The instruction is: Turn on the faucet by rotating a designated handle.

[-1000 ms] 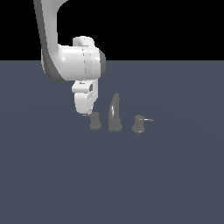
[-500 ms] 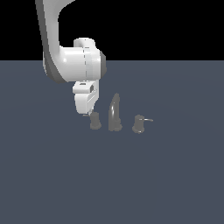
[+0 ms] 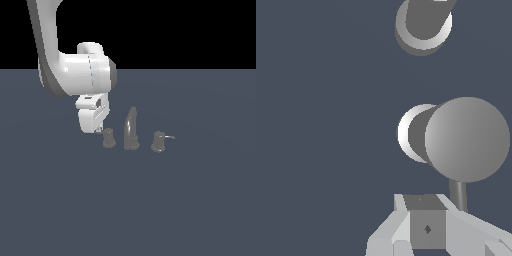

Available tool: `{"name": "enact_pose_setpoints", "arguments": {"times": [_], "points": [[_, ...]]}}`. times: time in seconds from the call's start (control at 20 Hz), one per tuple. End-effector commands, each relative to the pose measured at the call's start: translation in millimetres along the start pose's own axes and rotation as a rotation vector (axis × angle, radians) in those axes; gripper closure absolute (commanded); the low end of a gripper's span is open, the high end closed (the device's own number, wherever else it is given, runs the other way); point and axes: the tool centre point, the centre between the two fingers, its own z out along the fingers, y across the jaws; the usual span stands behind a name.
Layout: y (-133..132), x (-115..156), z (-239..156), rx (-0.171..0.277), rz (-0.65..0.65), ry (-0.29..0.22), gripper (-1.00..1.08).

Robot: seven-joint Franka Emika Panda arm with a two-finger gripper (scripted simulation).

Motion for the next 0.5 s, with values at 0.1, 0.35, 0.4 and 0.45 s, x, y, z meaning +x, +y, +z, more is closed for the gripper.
{"name": "enact_pose_setpoints", "arguments": {"times": [0.1,0.35,0.4,0.45], "points": [[10,1,0,-0.003,-0.001,0.000,1.08],[26,2,0,-0.005,-0.004,0.001,1.08],[30,2,0,-0.006,-0.004,0.001,1.08],[33,2,0,-0.007,-0.005,0.001,1.08]]}}
